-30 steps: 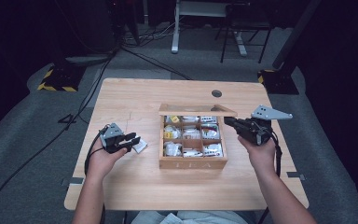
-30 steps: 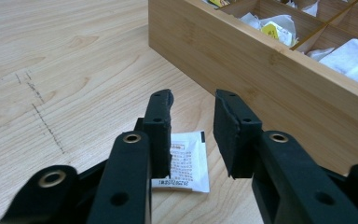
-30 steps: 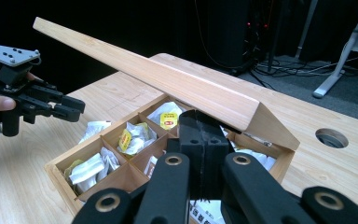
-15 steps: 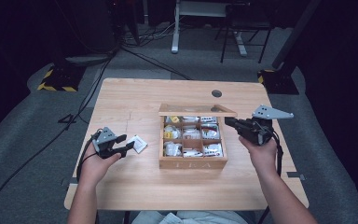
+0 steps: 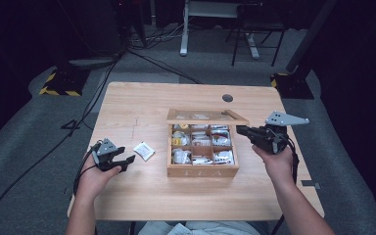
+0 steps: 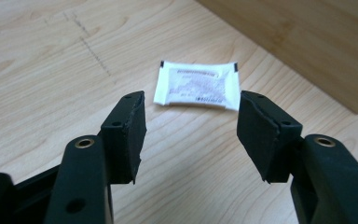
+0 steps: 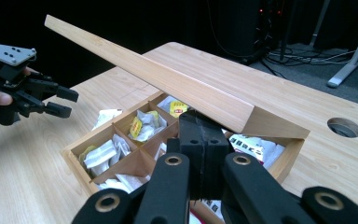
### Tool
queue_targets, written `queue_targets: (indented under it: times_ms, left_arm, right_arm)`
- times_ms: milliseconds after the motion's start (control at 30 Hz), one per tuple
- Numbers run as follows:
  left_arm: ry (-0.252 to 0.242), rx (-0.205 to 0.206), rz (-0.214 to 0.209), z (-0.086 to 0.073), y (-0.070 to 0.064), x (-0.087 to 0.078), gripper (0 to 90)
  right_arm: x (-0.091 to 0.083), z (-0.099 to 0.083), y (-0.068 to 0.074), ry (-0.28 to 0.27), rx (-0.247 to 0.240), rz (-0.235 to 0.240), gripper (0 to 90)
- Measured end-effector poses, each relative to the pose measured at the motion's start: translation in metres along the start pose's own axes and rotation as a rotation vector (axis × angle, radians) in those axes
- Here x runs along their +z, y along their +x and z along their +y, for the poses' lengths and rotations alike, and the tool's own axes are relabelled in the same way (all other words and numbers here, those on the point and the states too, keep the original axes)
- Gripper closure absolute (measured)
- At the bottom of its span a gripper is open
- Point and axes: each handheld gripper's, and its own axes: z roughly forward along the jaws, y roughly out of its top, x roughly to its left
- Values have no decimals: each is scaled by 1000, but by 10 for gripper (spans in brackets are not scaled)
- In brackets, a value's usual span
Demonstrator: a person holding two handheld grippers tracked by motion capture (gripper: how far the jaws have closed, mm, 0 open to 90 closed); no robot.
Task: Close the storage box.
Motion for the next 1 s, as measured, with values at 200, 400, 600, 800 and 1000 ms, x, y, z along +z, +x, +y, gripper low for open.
queue_targets:
  times_ms: [200, 400, 600, 800, 1000]
  left_arm:
    - [76, -2, 21, -9, 6, 4, 390]
    - [108, -15, 37, -17, 13, 7, 376]
    - [111, -14, 41, -21, 16, 11, 367]
    - [97, -2, 44, -22, 17, 13, 321]
    - [103, 4, 49, -22, 17, 13, 309]
  right_arm:
    - [-1, -1, 0, 18, -3, 9, 897]
    - [-1, -2, 1, 38, -2, 15, 897]
    - [-2, -3, 2, 49, -5, 17, 897]
    - [-5, -3, 2, 54, -8, 9, 897]
    - [-7, -3, 4, 71, -16, 3, 897]
